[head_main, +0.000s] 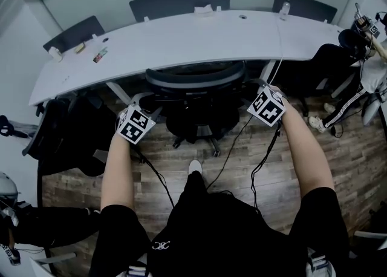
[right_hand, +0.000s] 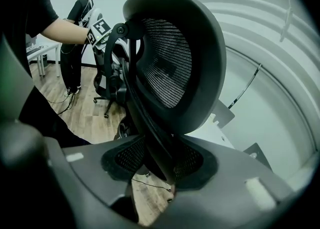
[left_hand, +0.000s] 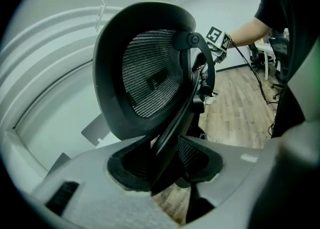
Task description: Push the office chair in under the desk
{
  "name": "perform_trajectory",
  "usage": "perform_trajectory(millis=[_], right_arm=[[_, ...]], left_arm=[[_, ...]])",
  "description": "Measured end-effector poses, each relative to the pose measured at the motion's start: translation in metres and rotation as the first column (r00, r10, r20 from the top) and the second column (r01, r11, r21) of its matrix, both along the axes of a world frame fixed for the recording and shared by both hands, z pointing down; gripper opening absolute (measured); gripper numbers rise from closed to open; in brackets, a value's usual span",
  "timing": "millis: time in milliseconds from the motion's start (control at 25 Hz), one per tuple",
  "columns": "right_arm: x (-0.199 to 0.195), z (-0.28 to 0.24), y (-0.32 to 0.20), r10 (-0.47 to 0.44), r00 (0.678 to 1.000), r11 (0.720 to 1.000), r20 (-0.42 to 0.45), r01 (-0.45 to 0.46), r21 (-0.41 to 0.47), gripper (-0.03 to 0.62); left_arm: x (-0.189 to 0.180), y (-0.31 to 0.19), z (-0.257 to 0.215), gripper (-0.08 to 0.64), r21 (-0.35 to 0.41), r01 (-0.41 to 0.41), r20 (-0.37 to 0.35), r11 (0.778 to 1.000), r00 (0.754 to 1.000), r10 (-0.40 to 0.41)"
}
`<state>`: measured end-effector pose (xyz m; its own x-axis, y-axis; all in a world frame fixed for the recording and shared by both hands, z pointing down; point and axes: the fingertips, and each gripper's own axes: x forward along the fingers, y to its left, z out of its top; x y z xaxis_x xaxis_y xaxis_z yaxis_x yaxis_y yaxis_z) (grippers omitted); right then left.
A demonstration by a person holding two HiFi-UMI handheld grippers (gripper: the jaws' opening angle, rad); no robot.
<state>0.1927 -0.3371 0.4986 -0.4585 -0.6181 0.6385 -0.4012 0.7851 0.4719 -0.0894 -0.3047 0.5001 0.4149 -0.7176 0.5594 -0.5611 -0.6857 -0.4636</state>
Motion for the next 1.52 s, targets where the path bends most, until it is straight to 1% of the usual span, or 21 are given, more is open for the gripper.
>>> perform_trajectory(millis=[120, 240, 480, 800, 1040, 1160, 1320, 1520], right_arm=[[-0.001, -0.002, -0.021, 0.01, 1.0, 1.0, -0.006, -0.01, 0.0, 0.178], [-0.01, 0.0, -0.04, 0.006, 1.0, 1.0, -0.021, -0.006, -0.009, 0.178], [-0.024, -0.002, -0.077, 0.022, 0.999, 1.0, -0.027, -0.022, 0.007, 0.178], [-0.035, -0.002, -0.124, 0.035, 0.998, 0.999, -0.058, -0.037, -0.024, 0.178], [-0.043, -0.004, -0.16, 0.056, 0.996, 0.998, -0.071, -0.058, -0.031, 0.181], [-0.049, -0.004, -0.176, 0.063, 0.995, 0.997, -0.078, -0.065, -0.034, 0.181], [-0.055, -0.005, -0.196, 0.075, 0.995, 0.996, -0.073, -0.077, -0.032, 0.183], [-0.06, -0.003, -0.219, 0.112, 0.992, 0.993, -0.065, -0.115, -0.032, 0.187]], left_arm=[[-0.001, -0.018, -0.001, 0.172, -0.014, 0.014, 0.008, 1.0, 1.0, -0.014], [-0.008, -0.038, -0.001, 0.172, -0.013, 0.01, 0.018, 1.0, 1.0, -0.01], [-0.023, -0.075, -0.005, 0.171, -0.011, 0.003, 0.007, 1.0, 1.0, -0.003], [-0.036, -0.121, -0.003, 0.17, -0.008, -0.013, 0.009, 1.0, 1.0, 0.013], [-0.042, -0.159, -0.006, 0.169, 0.009, -0.03, -0.014, 1.0, 0.999, 0.03], [-0.047, -0.176, -0.006, 0.169, 0.008, -0.036, -0.013, 0.999, 0.999, 0.036], [-0.054, -0.199, -0.007, 0.169, 0.008, -0.048, -0.015, 0.999, 0.999, 0.048], [-0.059, -0.221, -0.007, 0.169, 0.019, -0.05, -0.032, 0.999, 0.998, 0.051]])
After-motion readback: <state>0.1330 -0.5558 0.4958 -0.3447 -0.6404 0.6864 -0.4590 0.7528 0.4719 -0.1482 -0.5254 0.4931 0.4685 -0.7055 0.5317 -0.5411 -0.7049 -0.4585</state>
